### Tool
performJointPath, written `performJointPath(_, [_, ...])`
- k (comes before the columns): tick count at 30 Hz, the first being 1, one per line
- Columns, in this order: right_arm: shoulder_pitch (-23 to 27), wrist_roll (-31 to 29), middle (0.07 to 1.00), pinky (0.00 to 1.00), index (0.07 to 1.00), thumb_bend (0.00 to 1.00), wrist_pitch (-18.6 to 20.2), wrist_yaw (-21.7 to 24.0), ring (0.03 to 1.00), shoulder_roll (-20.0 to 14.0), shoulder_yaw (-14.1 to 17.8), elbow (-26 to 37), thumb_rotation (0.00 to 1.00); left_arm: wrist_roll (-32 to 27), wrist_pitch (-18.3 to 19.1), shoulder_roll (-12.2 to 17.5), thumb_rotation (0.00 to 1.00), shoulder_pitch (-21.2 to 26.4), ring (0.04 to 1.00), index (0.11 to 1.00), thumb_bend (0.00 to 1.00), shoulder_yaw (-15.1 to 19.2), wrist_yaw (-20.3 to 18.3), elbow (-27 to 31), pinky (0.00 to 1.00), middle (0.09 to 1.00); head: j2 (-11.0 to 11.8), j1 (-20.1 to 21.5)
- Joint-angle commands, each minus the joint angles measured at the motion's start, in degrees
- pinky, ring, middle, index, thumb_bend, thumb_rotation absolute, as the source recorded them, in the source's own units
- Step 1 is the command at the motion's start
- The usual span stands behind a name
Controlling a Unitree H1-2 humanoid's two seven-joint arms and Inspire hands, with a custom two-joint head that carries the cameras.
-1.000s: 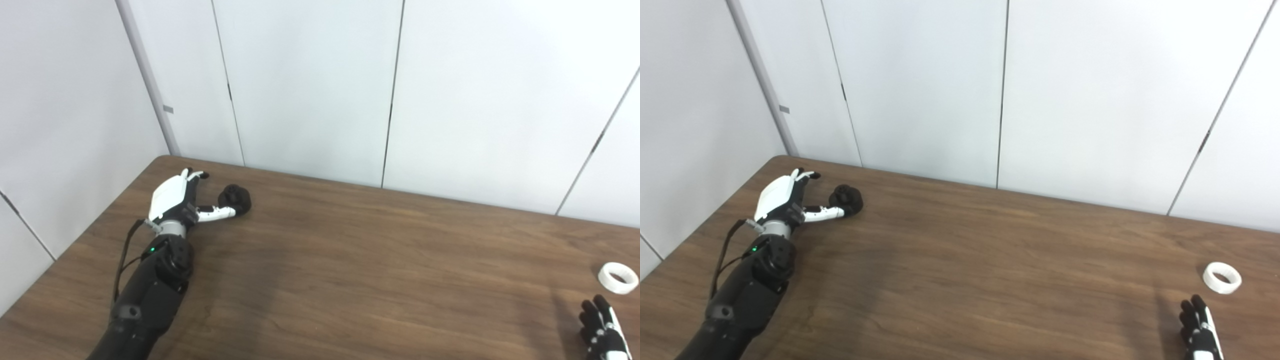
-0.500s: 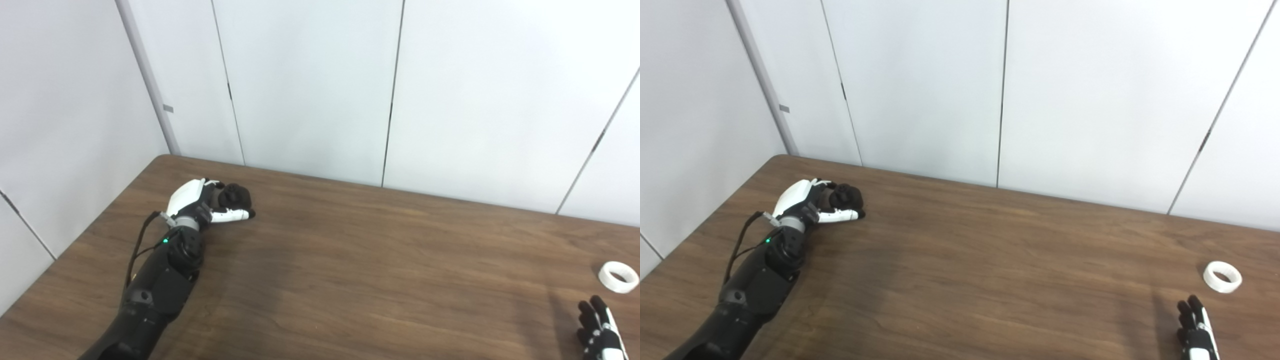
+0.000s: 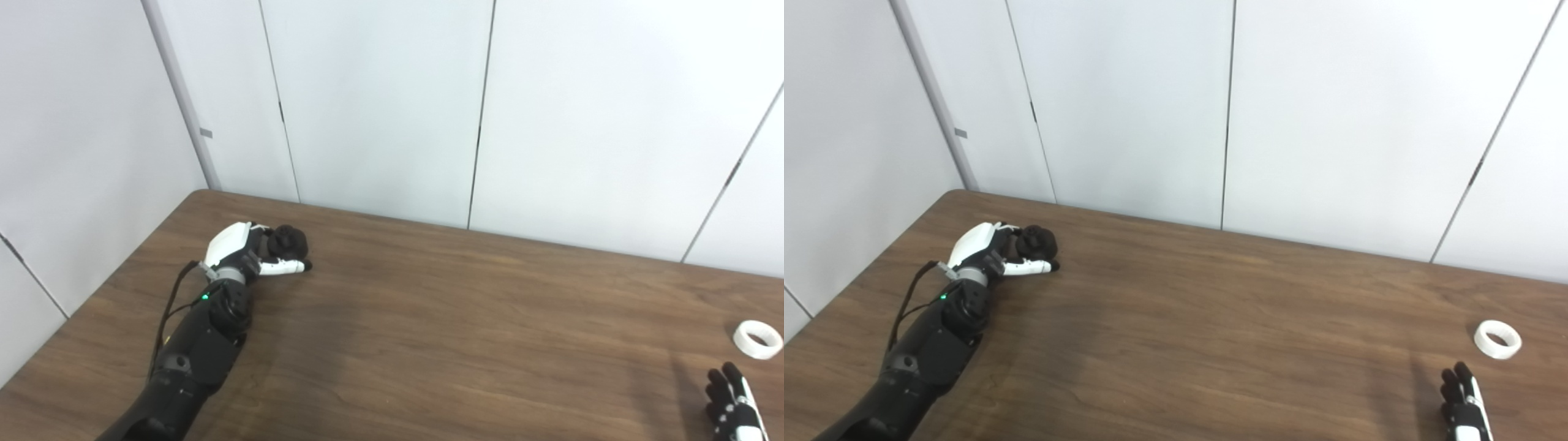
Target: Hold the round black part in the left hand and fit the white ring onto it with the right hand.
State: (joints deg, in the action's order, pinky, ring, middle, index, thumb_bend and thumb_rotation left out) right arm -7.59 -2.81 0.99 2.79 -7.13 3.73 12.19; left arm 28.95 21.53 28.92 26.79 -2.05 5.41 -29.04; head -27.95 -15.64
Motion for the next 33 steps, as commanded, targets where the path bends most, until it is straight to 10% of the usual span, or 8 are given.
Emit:
performJointPath(1, [-0.2,0.1,0.977,1.00,1.000,0.43,0.2,0.2,0.993,0.2,-0.4,2.0,1.00,-0.2,-1.2,1.0,0.42,2.8,1.000,0.826,0.99,0.9,2.3,0.5,1.00,0.976,0.0,0.0])
performJointPath(33, [-0.9,0.3,0.984,1.00,1.000,0.31,-0.3,0.4,1.000,0.0,-1.1,2.2,1.00,-2.3,-2.4,0.4,0.41,5.1,1.000,0.818,0.96,-0.6,2.9,-1.6,1.00,0.950,0.3,0.9])
